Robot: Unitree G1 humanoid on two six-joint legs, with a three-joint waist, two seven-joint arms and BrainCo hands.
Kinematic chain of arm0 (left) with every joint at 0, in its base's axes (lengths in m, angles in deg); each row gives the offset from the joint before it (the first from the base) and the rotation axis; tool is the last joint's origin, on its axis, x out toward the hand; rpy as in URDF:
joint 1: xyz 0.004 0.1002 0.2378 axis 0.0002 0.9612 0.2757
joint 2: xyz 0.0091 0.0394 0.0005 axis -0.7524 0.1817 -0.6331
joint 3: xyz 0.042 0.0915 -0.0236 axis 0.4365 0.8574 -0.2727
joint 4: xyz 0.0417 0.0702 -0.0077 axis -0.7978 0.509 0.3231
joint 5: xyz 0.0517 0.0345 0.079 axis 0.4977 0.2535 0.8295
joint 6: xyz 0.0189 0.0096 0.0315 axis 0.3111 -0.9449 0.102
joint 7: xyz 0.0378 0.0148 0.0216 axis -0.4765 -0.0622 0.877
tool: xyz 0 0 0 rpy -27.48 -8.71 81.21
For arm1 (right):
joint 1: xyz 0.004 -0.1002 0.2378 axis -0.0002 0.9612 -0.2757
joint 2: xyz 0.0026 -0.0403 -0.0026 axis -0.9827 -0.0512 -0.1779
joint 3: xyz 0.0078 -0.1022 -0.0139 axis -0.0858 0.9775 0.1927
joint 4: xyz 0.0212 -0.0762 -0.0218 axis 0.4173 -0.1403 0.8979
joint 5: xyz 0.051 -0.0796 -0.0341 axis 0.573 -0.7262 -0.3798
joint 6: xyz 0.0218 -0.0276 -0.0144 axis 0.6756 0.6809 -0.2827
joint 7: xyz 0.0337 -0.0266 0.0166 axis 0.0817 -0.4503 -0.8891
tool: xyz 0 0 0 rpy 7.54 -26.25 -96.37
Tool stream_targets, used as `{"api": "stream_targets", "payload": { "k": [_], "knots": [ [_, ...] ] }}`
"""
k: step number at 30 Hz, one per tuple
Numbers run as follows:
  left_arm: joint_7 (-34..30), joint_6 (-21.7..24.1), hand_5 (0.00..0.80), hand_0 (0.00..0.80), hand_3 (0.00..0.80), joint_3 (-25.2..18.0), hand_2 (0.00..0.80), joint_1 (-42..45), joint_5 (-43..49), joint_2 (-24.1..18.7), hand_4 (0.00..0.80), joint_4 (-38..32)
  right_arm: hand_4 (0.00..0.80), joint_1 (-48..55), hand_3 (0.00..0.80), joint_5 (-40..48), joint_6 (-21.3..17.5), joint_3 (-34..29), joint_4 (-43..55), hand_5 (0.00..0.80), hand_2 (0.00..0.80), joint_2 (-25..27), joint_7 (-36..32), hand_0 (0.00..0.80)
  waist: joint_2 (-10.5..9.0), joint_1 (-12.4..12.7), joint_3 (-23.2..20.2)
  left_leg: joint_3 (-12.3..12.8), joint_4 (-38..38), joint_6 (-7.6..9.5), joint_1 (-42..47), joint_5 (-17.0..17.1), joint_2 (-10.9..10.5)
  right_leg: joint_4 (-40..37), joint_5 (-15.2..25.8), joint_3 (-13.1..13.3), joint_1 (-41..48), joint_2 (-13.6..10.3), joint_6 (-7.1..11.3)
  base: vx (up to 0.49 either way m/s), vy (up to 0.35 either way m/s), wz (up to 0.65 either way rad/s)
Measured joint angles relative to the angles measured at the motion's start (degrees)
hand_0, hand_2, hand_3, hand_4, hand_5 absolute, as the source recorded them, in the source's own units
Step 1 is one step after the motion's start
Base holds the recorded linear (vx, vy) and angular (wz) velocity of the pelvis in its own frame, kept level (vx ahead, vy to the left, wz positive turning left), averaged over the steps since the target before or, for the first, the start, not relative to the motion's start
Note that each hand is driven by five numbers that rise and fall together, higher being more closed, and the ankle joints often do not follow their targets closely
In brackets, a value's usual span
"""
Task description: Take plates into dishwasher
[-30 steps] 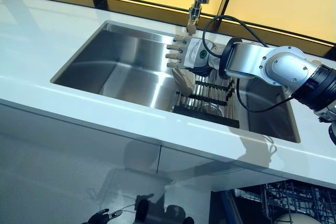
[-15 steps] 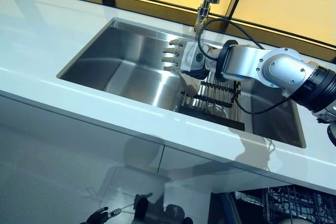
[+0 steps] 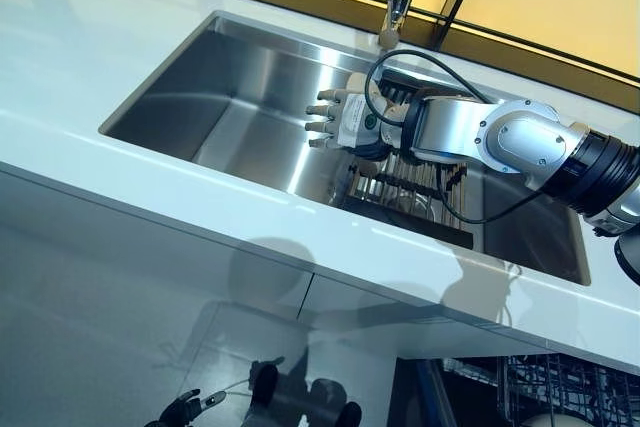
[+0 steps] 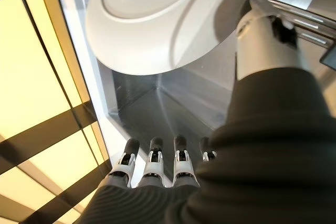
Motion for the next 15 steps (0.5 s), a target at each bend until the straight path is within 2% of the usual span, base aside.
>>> {"api": "stream_targets", "payload": {
  "k": [10, 12, 14, 15],
  "knots": [
    [0.1, 0.0, 0.0, 0.0, 0.0, -0.1, 0.0, -1.1, -0.8, -0.5, 0.0, -0.1, 0.0, -1.0, 0.0, -1.3, 0.0, 0.9, -0.1, 0.0, 0.0, 0.1, -2.4, 0.0, -0.83, 0.9, 3.0, 0.0, 0.0, -0.13, -0.5, 0.1, 0.2, 0.0, 0.0, 0.0, -0.5, 0.2, 0.01, 0.0, 0.0, 0.0],
    [0.0, 0.0, 0.0, 0.0, 0.0, -0.4, 0.0, -1.2, -1.0, -0.6, 0.0, -0.1, 0.0, -1.6, 0.0, -1.7, 0.0, 2.1, -0.1, 0.0, 0.0, 0.0, -2.8, 0.0, -1.4, 1.2, 3.6, -0.1, 0.1, -0.27, -1.2, 0.2, 0.4, 0.0, 0.0, -0.1, -1.2, 0.4, -0.01, -0.008, -0.059, 0.02],
    [2.2, -2.7, 0.0, 0.0, 0.0, -0.5, 0.0, -1.5, -1.2, -0.8, 0.0, 1.0, 0.0, -1.6, 0.0, -2.0, 0.1, 2.1, 0.0, 0.0, 0.0, 0.0, -3.0, 0.0, -2.22, 1.2, 4.4, -0.1, 0.1, -0.38, -1.3, 0.2, 0.6, 0.0, 0.0, -0.2, -1.2, 0.6, 0.0, -0.009, -0.057, 0.01],
    [3.2, -2.6, 0.0, 0.0, 0.0, -0.5, 0.0, -1.5, -1.2, -0.8, 0.0, 2.7, 0.0, -1.6, 0.0, -3.1, 0.2, 2.0, 0.0, 0.0, 0.0, 0.0, -3.3, 0.0, -2.78, 1.2, 4.9, -0.1, 0.1, -0.51, -1.3, 0.2, 0.7, 0.0, 0.0, -0.2, -1.2, 0.8, 0.0, 0.0, 0.0, 0.0]
  ]
}}
